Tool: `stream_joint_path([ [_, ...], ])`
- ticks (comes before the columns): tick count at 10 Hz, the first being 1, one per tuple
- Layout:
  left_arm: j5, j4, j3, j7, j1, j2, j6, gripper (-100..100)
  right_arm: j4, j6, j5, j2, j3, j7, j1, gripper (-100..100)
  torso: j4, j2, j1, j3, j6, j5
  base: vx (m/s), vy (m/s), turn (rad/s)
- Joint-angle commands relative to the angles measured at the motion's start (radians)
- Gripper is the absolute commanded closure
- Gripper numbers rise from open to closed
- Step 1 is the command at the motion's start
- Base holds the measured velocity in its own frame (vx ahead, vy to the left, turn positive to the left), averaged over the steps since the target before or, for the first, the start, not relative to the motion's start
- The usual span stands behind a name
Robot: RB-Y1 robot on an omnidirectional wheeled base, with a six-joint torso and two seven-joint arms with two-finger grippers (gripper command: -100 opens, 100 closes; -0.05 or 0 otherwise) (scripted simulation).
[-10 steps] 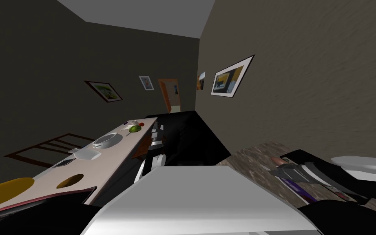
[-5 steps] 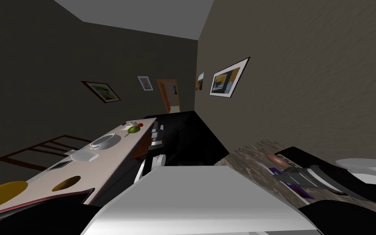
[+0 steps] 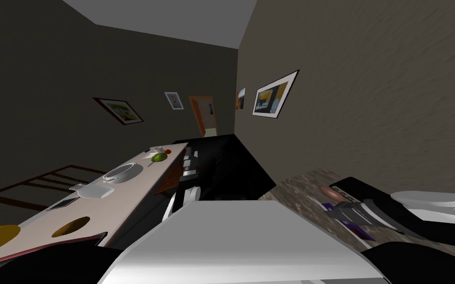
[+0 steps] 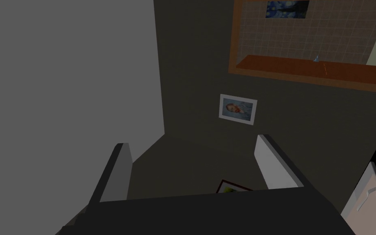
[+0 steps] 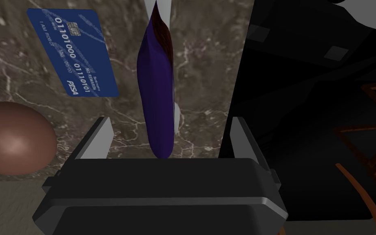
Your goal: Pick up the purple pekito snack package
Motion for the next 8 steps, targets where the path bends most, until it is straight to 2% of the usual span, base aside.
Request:
stream_joint_path([
  [1, 0.000, 0.000, 0.000, 0.000, 0.000, 0.000, 0.000, 0, -0.032, 0.031, 0.010, -0.003, 0.001, -0.010, 0.000, -100, 0.000, 0.000, 0.000, 0.000, 0.000, 0.000, 0.019, -0.036, -0.017],
  [3, 0.000, 0.000, 0.000, 0.000, 0.000, 0.000, 0.000, 0, -0.073, 0.068, 0.017, -0.008, 0.003, -0.020, 0.001, -100, 0.000, 0.000, 0.000, 0.000, 0.000, 0.000, 0.019, -0.041, -0.017],
  [4, 0.000, 0.000, 0.000, 0.000, 0.000, 0.000, 0.000, 0, -0.059, 0.054, 0.015, -0.006, 0.002, -0.017, 0.001, -100, 0.000, 0.000, 0.000, 0.000, 0.000, 0.000, 0.007, -0.016, 0.001],
  [5, 0.000, 0.000, 0.000, 0.000, 0.000, 0.000, 0.000, 0, -0.062, 0.058, 0.014, -0.006, 0.003, -0.016, 0.001, 100, 0.000, 0.000, 0.001, 0.000, 0.000, 0.000, 0.000, 0.000, 0.000],
  [8, 0.000, 0.000, 0.000, 0.000, 0.000, 0.000, 0.000, 0, -0.060, 0.059, 0.014, -0.007, 0.003, -0.016, 0.001, 100, 0.000, 0.001, 0.002, 0.001, 0.000, 0.000, 0.000, 0.000, 0.000],
])
